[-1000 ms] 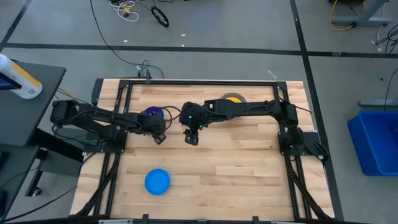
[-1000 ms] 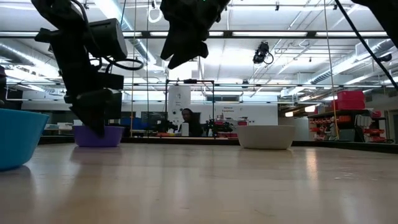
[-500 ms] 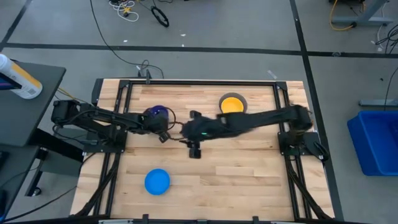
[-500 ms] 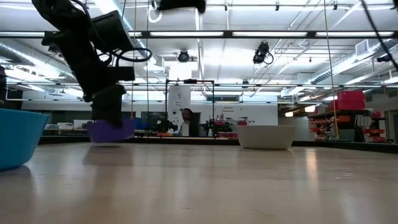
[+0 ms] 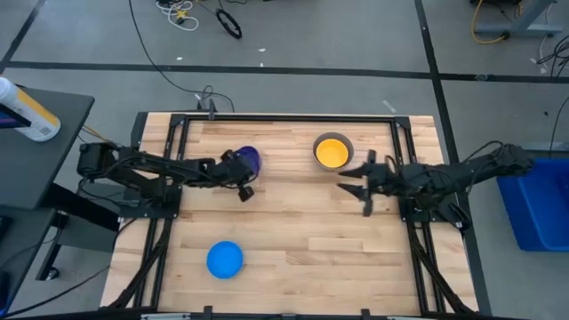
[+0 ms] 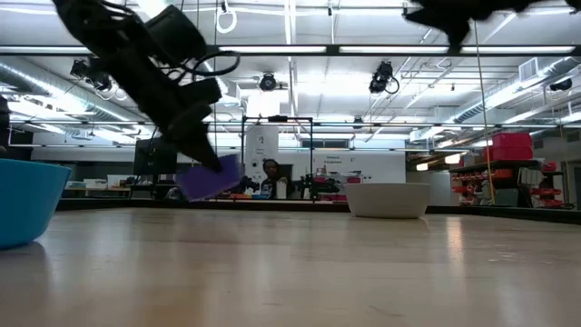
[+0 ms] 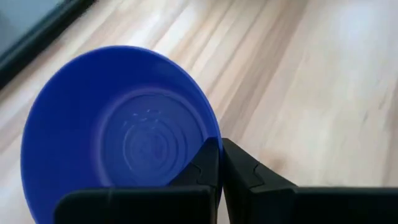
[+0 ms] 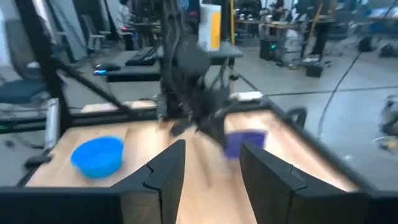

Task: Nest bowls inside each other
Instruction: Stack the dark blue bowl on the yellow bowl

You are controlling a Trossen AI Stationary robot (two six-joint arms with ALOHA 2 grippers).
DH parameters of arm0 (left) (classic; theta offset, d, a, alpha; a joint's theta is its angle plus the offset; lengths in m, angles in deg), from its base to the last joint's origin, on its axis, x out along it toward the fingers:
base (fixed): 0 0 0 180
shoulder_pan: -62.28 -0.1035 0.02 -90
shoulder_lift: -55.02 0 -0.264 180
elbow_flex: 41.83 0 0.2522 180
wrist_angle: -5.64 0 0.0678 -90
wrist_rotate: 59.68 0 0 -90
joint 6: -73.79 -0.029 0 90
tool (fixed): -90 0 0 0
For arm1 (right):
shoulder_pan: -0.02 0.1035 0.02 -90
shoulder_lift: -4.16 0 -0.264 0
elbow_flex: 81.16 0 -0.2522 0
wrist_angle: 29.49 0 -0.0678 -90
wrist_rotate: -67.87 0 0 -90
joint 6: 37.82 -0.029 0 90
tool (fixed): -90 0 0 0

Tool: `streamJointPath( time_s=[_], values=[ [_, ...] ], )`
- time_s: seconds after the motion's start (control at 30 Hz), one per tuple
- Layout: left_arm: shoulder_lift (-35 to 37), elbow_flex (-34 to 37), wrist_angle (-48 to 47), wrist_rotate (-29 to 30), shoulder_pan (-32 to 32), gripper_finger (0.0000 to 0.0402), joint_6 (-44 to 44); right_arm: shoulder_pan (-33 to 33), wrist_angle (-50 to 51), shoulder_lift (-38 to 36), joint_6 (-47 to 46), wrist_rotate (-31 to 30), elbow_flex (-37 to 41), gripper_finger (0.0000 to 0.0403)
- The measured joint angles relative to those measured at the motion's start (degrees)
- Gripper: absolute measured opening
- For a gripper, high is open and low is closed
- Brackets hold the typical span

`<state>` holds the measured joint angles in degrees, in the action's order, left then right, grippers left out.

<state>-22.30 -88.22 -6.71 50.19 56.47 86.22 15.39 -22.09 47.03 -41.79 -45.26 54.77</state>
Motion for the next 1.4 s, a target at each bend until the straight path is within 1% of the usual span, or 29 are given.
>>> streamJointPath(
  time_s=[0.07,0.13,0.23,0.33,0.4,0.5,0.53,0.63,0.73,0.8,0.9,1.13,1.23,1.4],
  values=[
    [-3.4,-3.66,1.43,-2.05,-0.38,0.0006,-2.48,0.81,-1.78,-5.89,-1.94,0.22,6.5,0.0162],
    [-8.37,-9.1,1.62,-3.5,-0.43,0.0006,-5.47,1.39,-2.87,-10.79,-2.79,0.1,11.87,0.0161],
    [-17.28,-19.77,0.42,-5.65,-0.43,0.0006,-10.88,1.73,-4.18,-15.77,-3.31,0.04,17.64,0.016],
    [-25.16,-31.59,-2.06,-6.35,-0.43,0.0006,-16.45,1.73,-3.54,-19.32,-3.35,0.69,21.16,0.016],
    [-29.81,-39.11,-4.8,-7.15,-0.47,0.0006,-19.53,1.73,-0.21,-20.84,-4.15,0.66,22.33,0.0159],
    [-35.32,-49.18,-9.45,-8.1,-0.98,0.0006,-22.97,1.71,8.2,-23.18,-6.57,0.65,22.56,0.0156],
    [-36.85,-52.14,-10.78,-9.2,-1.4,0.0006,-23.81,1.71,10.45,-24.02,-7.56,0.45,22.56,0.0155],
    [-41.43,-60.04,-13.81,-13.2,-3.19,0.0006,-25.23,1.71,15.6,-26.2,-9.12,-0.68,22.56,0.0153],
    [-46.08,-66.63,-16.36,-14.85,-5.02,0.0006,-26.48,1.71,19.04,-28.1,-9.3,-1.29,22.56,0.0153],
    [-49.0,-70.5,-18.41,-16.25,-6.19,0.0006,-26.57,1.73,20.9,-29.14,-9.33,-1.32,22.56,0.0153],
    [-52.77,-75.58,-20.27,-20.45,-7.6,0.0006,-26.54,1.73,22.14,-30.25,-9.33,-1.32,22.56,0.015],
    [-59.43,-84.59,-26.36,-24.03,-8.65,0.0006,-26.82,1.73,22.27,-31.03,-9.22,-0.68,22.56,0.0149],
    [-60.56,-85.67,-28.43,-24.51,-8.61,0.0006,-27.21,1.73,22.6,-31.03,-9.19,-0.68,22.56,0.0147],
    [-60.65,-85.71,-30.21,-26.94,-8.43,0.0007,-27.42,1.71,22.54,-31.03,-9.15,-0.74,22.56,0.0147]
  ],
)
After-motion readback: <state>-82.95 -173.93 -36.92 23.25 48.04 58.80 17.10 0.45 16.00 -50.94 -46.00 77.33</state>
